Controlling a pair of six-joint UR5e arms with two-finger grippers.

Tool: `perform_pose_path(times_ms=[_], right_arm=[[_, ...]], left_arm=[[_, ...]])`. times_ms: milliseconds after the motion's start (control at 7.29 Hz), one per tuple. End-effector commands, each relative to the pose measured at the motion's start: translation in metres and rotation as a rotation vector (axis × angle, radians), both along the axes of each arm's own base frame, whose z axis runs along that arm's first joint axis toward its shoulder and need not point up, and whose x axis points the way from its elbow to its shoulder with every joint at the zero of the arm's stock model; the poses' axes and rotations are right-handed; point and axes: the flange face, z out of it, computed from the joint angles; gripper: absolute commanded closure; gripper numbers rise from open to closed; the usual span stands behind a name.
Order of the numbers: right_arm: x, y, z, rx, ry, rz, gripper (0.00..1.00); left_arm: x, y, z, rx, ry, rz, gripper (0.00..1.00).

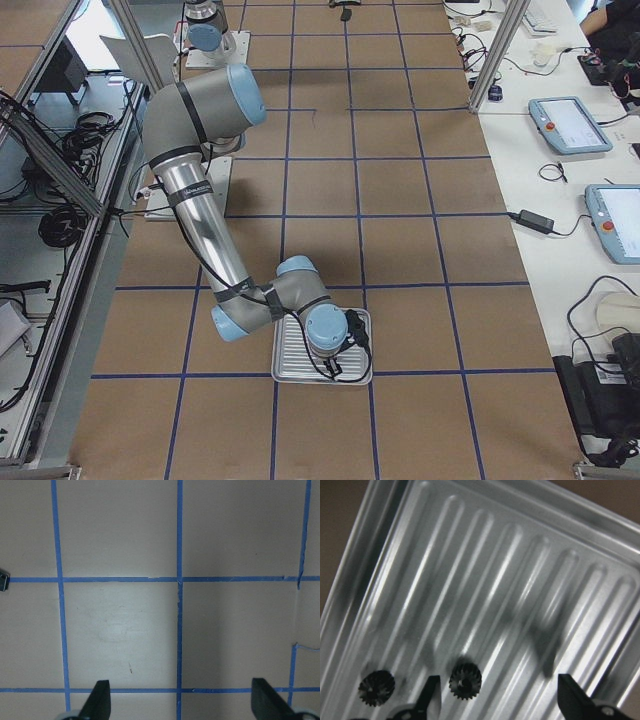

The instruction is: Place bearing gear from tray to pile

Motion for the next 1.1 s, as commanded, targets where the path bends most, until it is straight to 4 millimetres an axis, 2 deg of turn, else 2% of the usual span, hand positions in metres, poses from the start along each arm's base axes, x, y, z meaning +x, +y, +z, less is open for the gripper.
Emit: perform_pose_path(times_ms=[0,274,686,823,960], right_arm=[[0.0027,-0.0012,-0.0038,0.006,-0.006,0.010,0.24],[0.0056,0.0019,-0.0084,0.036,-0.035,0.020,0.33],[0.0042,0.0029,-0.0062,0.047,-0.026,0.041,0.71],[0.0039,0.0034,-0.0062,0.053,-0.023,0.041,0.80],[0.0040,0.0037,-0.0004,0.062,-0.015,0.043,0.82]], left_arm=[[0.0000,0.0011,0.0012,-0.003,0.000,0.000,0.00],[-0.0001,0.0022,0.0020,-0.004,0.000,0.000,0.00],[-0.0001,0.0027,0.0027,-0.006,0.000,0.000,0.00],[-0.0003,0.0027,0.0027,-0.006,0.001,0.000,0.00],[-0.0003,0.0032,0.0035,-0.007,0.001,0.000,0.00]])
